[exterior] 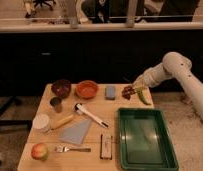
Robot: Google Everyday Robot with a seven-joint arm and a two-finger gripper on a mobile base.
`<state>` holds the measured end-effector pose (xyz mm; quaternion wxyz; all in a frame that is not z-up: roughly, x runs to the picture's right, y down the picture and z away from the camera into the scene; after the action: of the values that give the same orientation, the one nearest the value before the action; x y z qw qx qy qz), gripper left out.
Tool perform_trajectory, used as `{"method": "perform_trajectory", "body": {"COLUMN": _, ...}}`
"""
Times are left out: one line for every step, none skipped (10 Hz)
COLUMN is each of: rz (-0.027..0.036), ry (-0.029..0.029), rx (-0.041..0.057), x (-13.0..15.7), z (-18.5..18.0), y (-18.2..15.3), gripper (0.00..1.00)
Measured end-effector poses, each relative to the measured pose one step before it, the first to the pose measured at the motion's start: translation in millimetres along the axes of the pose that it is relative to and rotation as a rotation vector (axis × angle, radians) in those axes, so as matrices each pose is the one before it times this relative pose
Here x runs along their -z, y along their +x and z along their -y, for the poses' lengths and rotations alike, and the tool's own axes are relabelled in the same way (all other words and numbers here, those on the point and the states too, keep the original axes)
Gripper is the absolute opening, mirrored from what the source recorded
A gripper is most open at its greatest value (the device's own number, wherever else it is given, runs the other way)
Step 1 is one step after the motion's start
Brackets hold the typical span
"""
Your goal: Place grapes in tray
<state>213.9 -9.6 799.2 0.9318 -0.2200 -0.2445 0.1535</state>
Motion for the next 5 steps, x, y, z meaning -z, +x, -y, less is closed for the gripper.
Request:
{"method": "perform_trajectory", "body": {"rz": 0.00116, "ry": 0.0014, "rx": -0.00204, "x": 3.2, "z": -4.02, "y": 1.97, "gripper": 0.0}}
{"method": "perform_trajectory", "body": {"rz": 0.00053, "ry": 0.00158, "rx": -0.00212, "x": 3.35, "z": -4.17, "y": 2.35, "gripper": 0.0}}
{"method": "perform_trajectory", "body": {"rz": -0.00045, "ry": 0.00206, "rx": -0.00242, "x": 3.86, "z": -4.68, "y": 2.9, "gripper": 0.0}}
{"method": "perform_trajectory", "body": {"rz": -0.0005, "ry": 0.00127, "rx": -0.0015, "x": 2.84, "z": -3.72, "y": 2.07, "gripper": 0.0}}
{"method": "perform_trajectory", "body": {"rz": -0.00106, "ry": 0.00203, "rx": 0.00031, "x": 4.53, "z": -4.96, "y": 1.51, "gripper": 0.0}}
